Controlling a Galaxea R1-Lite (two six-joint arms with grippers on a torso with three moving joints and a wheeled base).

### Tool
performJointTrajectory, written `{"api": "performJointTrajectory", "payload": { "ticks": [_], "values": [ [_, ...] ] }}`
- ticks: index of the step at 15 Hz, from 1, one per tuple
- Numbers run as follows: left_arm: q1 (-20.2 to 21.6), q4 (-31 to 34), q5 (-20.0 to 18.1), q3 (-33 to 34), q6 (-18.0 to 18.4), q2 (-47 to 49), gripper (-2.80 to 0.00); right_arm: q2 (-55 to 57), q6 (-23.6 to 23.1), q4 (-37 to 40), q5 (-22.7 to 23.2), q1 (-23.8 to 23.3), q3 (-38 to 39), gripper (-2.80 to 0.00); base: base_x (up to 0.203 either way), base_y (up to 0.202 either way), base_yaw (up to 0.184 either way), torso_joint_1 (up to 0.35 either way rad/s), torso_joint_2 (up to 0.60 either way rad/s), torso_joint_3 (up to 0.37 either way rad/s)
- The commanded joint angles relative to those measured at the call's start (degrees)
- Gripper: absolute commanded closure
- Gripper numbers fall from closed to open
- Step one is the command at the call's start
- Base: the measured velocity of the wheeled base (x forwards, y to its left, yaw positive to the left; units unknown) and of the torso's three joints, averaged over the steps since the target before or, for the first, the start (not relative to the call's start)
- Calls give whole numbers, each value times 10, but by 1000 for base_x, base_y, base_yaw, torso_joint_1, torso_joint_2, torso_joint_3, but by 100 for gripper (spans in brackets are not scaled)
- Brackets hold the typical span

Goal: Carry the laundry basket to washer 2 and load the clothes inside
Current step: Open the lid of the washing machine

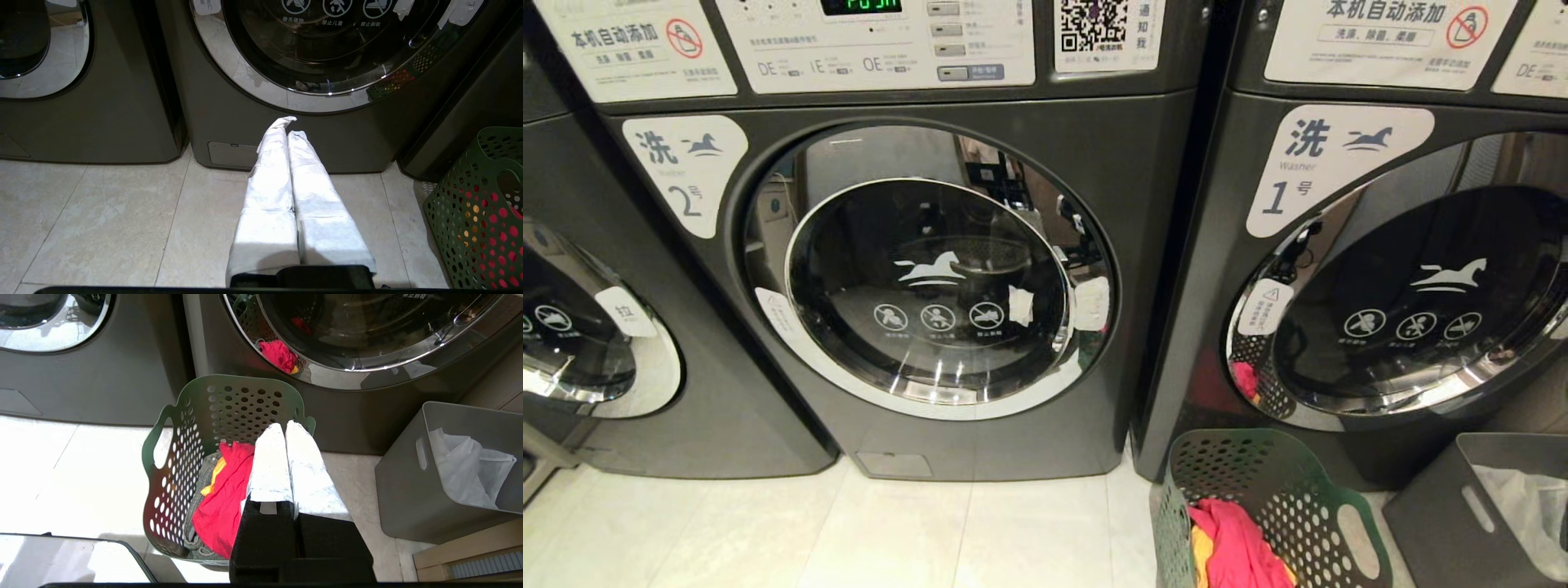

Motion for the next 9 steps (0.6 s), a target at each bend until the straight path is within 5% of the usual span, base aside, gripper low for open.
{"api": "performJointTrajectory", "payload": {
  "ticks": [1, 9],
  "values": [
    [0, 0, -1, 5, 1, 0, 0, 0, 0, 1, 0, 0, 0, 0, 0, 0, 0, 4, -2, 103],
    [0, 0, 0, 5, 1, 0, 0, 0, 0, 1, 0, 0, 0, 0, -9, 0, 0, 2, 1, 12]
  ]
}}
